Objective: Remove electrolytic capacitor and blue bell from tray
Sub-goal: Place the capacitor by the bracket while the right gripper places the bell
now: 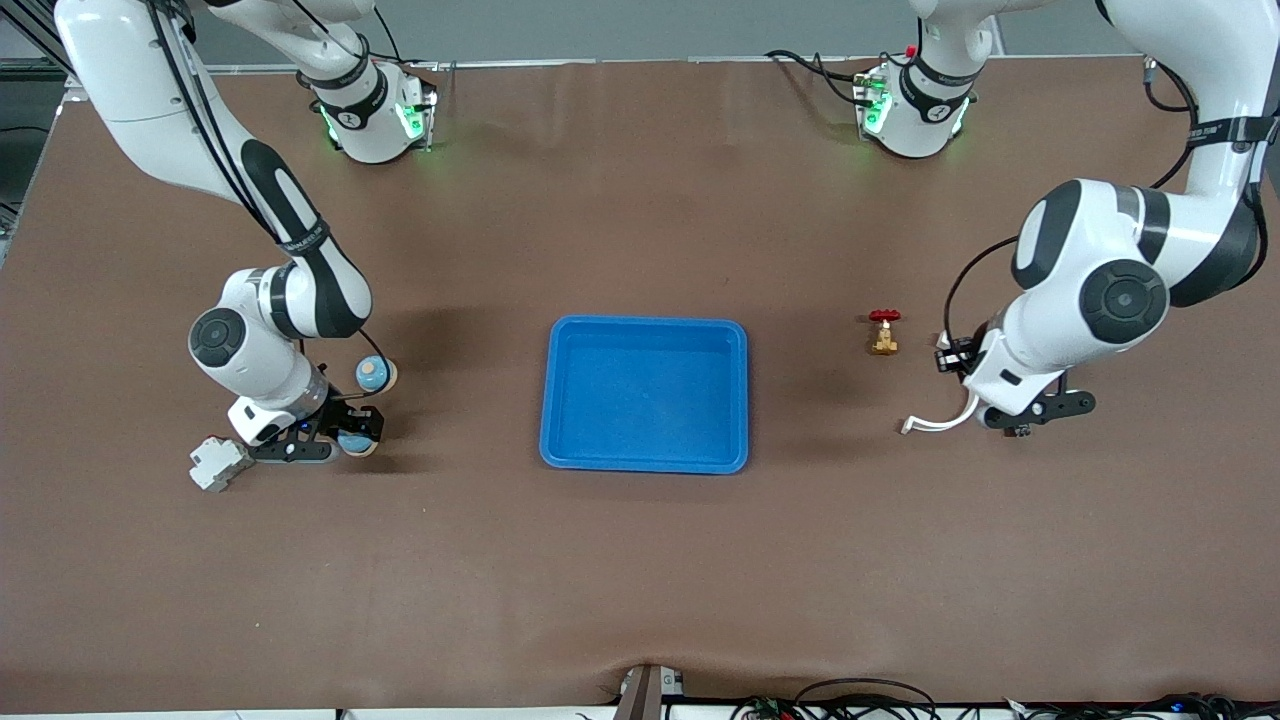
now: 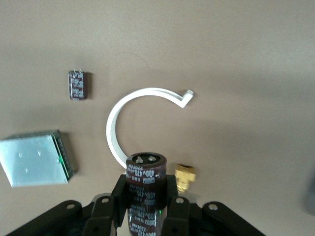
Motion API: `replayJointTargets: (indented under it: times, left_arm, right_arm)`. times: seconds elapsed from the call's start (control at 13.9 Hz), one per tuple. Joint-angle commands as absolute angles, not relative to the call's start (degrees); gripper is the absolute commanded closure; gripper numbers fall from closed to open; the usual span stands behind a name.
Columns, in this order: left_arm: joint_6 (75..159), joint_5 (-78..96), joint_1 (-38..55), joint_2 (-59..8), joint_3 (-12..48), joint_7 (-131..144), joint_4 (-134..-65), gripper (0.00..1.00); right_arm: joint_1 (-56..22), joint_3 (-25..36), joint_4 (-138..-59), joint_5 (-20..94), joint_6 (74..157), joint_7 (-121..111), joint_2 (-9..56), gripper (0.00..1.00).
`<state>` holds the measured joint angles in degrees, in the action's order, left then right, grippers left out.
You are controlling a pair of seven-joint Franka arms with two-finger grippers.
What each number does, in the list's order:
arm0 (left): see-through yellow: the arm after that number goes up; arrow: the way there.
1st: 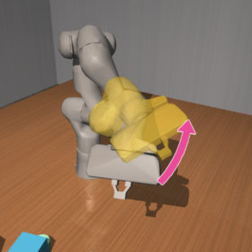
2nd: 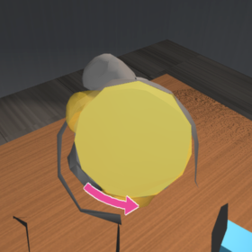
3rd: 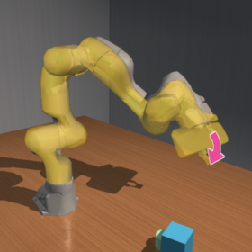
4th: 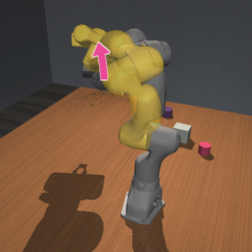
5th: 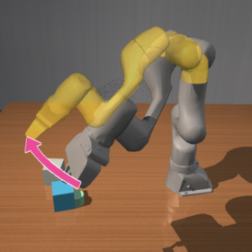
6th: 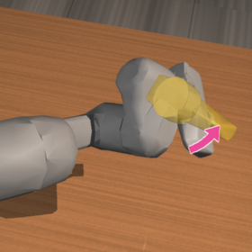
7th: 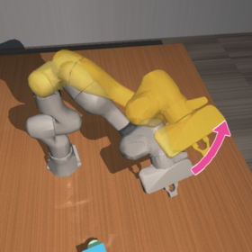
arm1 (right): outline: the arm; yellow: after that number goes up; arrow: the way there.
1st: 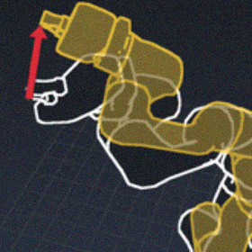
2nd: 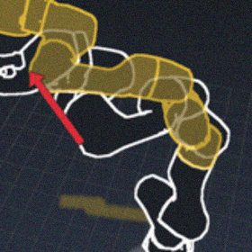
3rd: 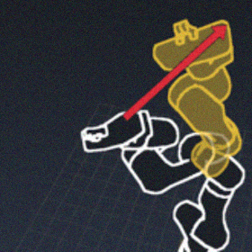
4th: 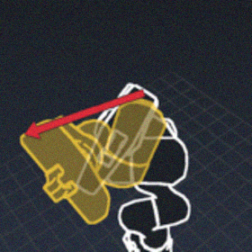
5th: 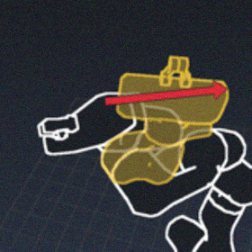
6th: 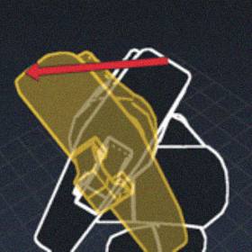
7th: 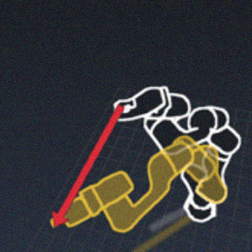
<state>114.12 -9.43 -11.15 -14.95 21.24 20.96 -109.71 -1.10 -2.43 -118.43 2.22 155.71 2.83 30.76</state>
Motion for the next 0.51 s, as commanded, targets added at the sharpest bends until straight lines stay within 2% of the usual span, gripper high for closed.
replayJointTargets:
  times: [0.0,0.22,0.43]
  left_arm:
    - [123.28,-8.53,-12.48,-10.55,21.80,17.24,-119.68,1.00]
    - [133.04,-8.79,-13.01,-10.37,21.71,14.15,-126.02,1.00]
    - [135.52,-9.58,-13.01,-11.77,21.71,14.06,-127.44,1.00]
  right_arm:
    - [0.88,-3.78,-118.65,2.99,156.62,1.32,31.11,1.00]
    - [0.88,-3.78,-118.65,3.08,157.67,1.14,31.72,1.00]
    - [0.70,-3.78,-118.65,3.08,157.76,1.06,31.73,1.00]
